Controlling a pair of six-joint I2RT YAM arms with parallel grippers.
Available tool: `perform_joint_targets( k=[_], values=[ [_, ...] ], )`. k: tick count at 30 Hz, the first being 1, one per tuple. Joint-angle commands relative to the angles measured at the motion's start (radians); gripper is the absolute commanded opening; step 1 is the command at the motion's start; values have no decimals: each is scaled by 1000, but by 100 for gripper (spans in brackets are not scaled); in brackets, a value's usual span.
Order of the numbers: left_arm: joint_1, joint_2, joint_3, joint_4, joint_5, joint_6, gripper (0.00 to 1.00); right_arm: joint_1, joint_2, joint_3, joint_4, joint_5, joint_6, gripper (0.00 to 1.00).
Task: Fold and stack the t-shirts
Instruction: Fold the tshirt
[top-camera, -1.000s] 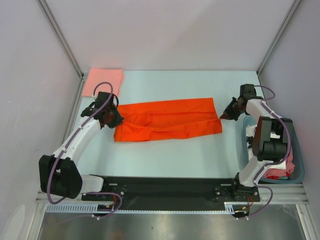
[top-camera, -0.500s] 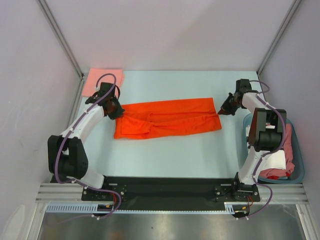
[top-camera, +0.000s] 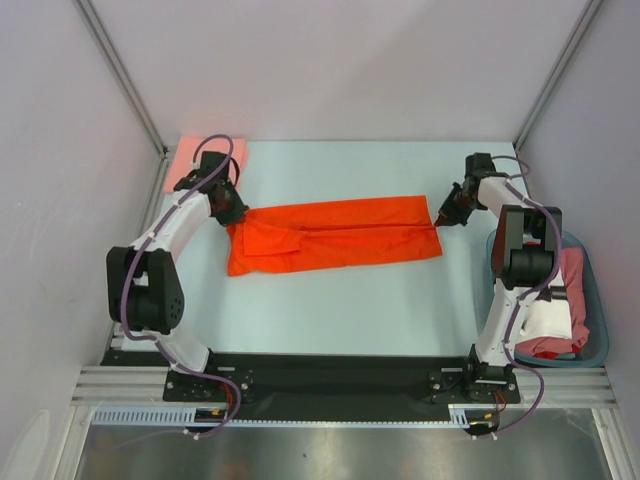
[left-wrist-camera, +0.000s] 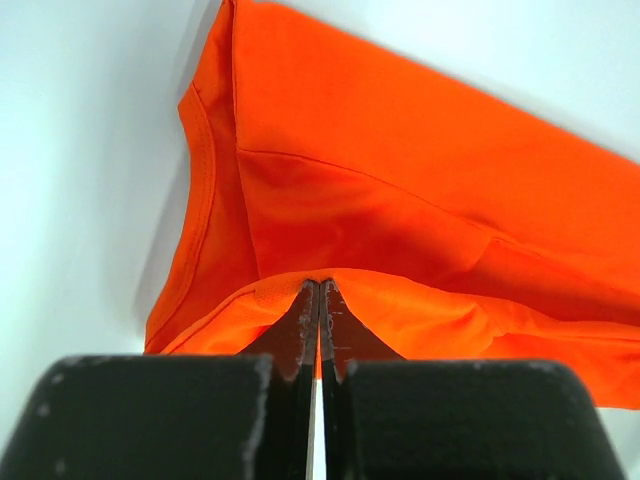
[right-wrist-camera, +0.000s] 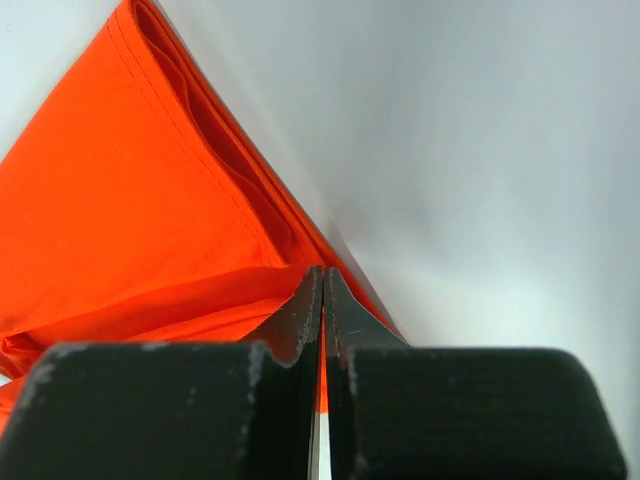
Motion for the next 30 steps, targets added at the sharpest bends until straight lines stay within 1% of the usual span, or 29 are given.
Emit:
perform_joint_targets(
  k=[1,8,17,18,19,20,21,22,23,24,26,28,30],
  values=[
    [9,27,45,-1,2,31,0,14,21,62,-19,24,-16,0],
    [11,76,65,1,-4,35,0,24,72,135,-42,30,-22,0],
    [11,118,91,-11,-9,37,0,25,113,184,-68,37,-31,0],
    [9,121,95,-13,-9,38,0,25,116,191,-79,41,-34,0],
    [9,121,98,-19,-11,40,1,25,119,197,-88,46,-38,5],
    [9,121,102,-24,-29,41,11,25,119,207,-96,53,-38,9],
    [9,115,106,-30,-38,52,18,25,118,228,-119,76,-42,17],
    [9,104,106,-40,-50,55,34,25,113,240,-137,92,-51,22],
    [9,76,106,-48,-85,60,43,25,109,257,-159,112,-56,26],
    [9,55,106,-57,-98,72,49,25,101,286,-206,151,-65,35],
    [9,17,109,-88,-128,90,61,24,68,306,-246,191,-97,40],
    [9,-49,99,-122,-150,110,67,14,38,296,-283,212,-116,44],
    [9,-121,59,-145,-152,106,69,8,-21,261,-285,228,-130,46]
  ],
)
